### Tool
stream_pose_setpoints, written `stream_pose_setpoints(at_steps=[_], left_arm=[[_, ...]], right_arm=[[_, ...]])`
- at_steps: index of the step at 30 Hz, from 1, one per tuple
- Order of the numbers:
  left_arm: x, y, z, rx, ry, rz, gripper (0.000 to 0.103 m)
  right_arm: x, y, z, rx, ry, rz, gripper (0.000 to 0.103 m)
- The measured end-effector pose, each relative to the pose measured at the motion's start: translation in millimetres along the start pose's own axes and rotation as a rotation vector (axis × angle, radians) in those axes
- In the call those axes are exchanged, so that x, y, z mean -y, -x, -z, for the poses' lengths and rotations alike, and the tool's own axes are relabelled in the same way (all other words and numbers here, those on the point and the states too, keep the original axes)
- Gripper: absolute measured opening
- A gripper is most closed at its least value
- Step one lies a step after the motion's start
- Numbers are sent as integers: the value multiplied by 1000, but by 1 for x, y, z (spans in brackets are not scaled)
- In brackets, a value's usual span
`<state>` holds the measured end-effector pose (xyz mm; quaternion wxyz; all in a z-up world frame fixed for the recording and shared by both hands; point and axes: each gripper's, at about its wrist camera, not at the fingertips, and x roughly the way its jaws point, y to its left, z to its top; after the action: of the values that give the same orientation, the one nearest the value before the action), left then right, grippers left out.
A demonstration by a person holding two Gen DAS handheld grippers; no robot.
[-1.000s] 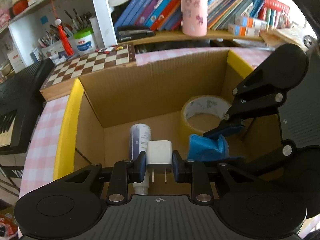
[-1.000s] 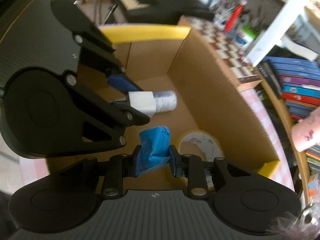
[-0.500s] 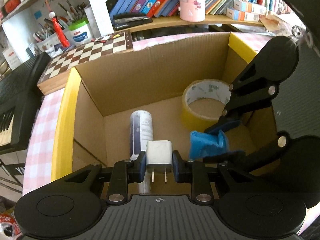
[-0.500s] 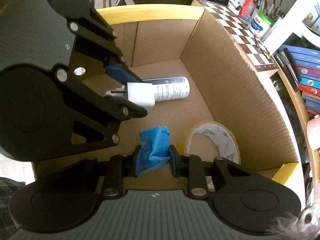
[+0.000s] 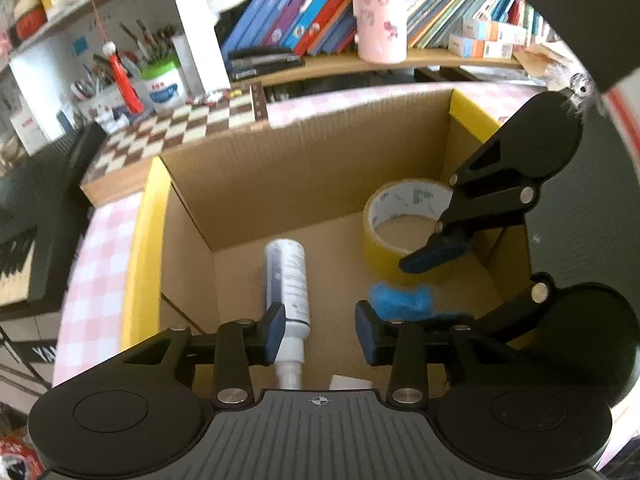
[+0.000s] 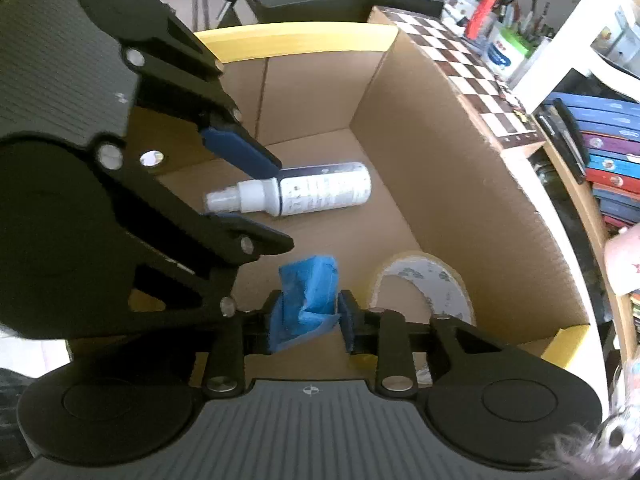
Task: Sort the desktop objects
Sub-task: 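Lower both tools into the yellow box and open them to release the items, then withdraw both empty tools from the box and move toward the toy truck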
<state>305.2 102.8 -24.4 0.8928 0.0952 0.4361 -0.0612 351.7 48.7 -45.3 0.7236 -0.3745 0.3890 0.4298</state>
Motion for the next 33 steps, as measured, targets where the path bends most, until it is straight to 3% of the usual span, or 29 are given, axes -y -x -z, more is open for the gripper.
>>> stream_pose_setpoints(at_steps=[3, 10, 22, 25, 33], left_arm=[[-3, 11, 0, 41, 5, -13, 54], [-1, 40, 3, 131, 9, -1, 70], [14, 95, 14, 290, 6, 38, 83], [18, 108, 20, 319, 1, 32, 88], [24, 139, 43, 385, 27, -11, 92]], right_arm=[[2, 6, 2, 28, -31, 20, 45], [9, 36, 17, 112, -125, 77, 56], [-10, 101, 47, 252, -242, 206, 62], [-17, 112, 55, 277, -287, 249, 73], [-37, 142, 81, 351, -441, 349, 73]])
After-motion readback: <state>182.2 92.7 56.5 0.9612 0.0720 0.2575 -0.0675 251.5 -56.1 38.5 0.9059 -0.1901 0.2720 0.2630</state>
